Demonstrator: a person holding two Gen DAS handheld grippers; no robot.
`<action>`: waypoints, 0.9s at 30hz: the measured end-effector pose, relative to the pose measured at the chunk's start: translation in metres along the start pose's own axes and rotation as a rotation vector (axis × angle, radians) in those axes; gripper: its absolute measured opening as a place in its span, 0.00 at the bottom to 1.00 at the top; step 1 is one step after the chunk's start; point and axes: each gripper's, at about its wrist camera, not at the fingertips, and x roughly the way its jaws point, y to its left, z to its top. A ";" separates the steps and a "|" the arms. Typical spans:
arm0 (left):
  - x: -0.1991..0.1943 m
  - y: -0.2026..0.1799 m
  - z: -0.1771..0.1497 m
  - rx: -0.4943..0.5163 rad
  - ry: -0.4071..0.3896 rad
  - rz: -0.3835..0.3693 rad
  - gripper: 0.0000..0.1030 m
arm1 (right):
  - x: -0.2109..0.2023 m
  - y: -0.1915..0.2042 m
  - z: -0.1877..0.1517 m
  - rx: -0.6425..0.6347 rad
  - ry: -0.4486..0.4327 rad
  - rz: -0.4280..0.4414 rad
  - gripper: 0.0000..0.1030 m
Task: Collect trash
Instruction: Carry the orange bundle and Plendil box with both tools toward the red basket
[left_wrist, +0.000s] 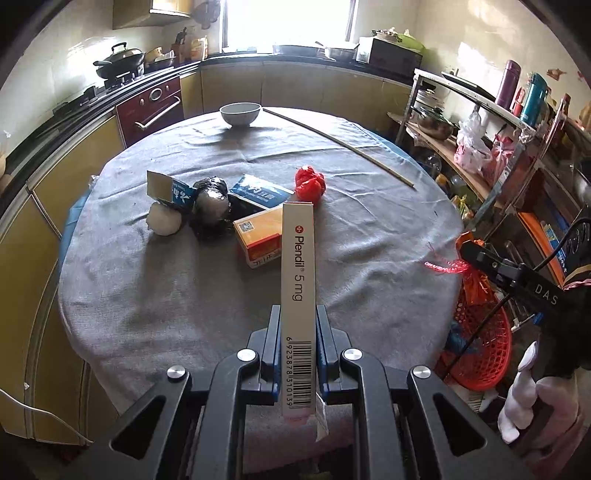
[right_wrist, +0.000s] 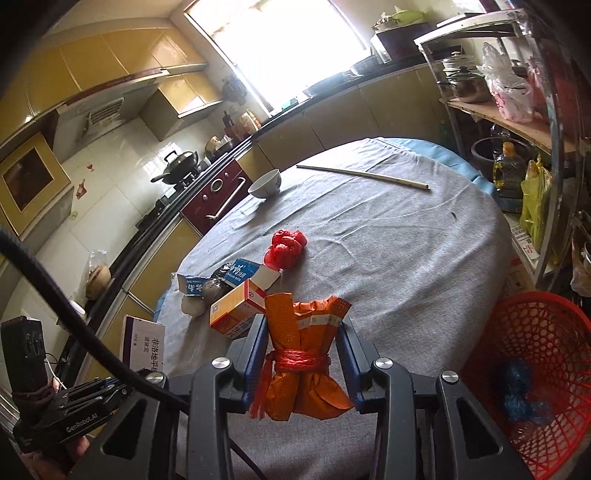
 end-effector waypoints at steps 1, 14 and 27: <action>0.000 -0.001 -0.001 0.002 0.000 0.001 0.16 | -0.001 -0.001 0.000 0.002 -0.001 0.002 0.39; -0.014 -0.020 -0.008 0.047 -0.035 -0.012 0.16 | -0.025 -0.011 -0.002 0.017 -0.044 0.017 0.39; -0.005 -0.060 -0.004 0.138 -0.039 -0.124 0.16 | -0.065 -0.062 -0.001 0.106 -0.120 -0.065 0.39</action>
